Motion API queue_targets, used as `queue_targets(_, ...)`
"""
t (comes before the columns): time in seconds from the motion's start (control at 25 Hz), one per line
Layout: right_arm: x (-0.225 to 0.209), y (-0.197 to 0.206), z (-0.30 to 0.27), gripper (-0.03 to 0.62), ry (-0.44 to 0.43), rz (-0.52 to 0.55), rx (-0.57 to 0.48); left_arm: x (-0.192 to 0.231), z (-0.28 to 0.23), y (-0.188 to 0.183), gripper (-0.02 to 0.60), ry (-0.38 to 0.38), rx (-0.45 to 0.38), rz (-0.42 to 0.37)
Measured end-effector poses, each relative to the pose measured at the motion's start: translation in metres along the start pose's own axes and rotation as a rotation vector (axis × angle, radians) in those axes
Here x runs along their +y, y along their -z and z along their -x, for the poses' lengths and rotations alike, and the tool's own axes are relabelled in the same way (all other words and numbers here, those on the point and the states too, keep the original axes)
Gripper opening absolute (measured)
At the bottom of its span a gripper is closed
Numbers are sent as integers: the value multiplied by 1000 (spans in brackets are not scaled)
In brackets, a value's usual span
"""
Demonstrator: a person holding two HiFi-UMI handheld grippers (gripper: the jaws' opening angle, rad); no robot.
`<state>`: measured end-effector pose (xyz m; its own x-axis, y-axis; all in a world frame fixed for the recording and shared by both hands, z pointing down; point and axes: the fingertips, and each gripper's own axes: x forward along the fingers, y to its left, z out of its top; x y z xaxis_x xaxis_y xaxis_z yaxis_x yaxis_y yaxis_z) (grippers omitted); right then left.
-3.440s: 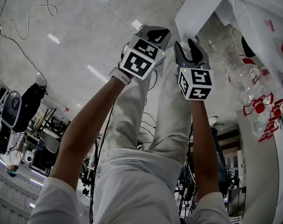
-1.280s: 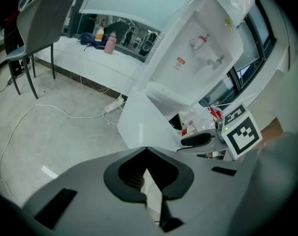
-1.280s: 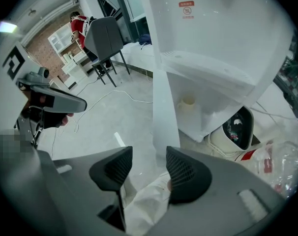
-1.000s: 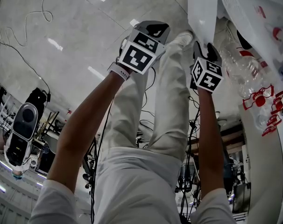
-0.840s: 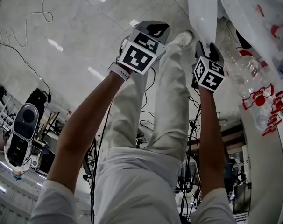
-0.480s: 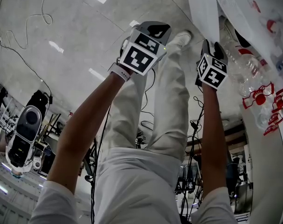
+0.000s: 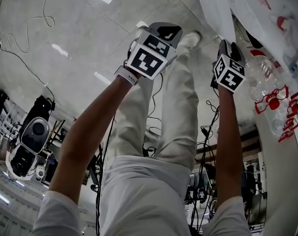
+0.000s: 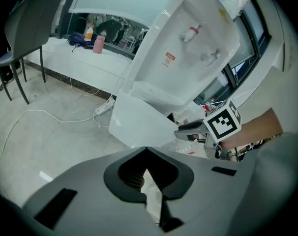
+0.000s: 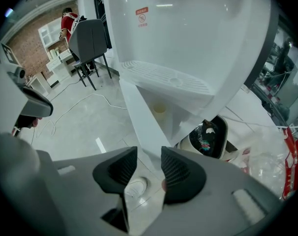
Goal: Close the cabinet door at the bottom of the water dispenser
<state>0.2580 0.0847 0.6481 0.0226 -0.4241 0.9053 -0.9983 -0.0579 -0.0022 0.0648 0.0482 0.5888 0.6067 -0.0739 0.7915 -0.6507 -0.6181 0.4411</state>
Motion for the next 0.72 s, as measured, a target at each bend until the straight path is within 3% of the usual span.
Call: queue_targets(0.72, -59, -34, -15, 164, 84, -15, -38, -14, -6, -14, 6, 18, 4, -44)
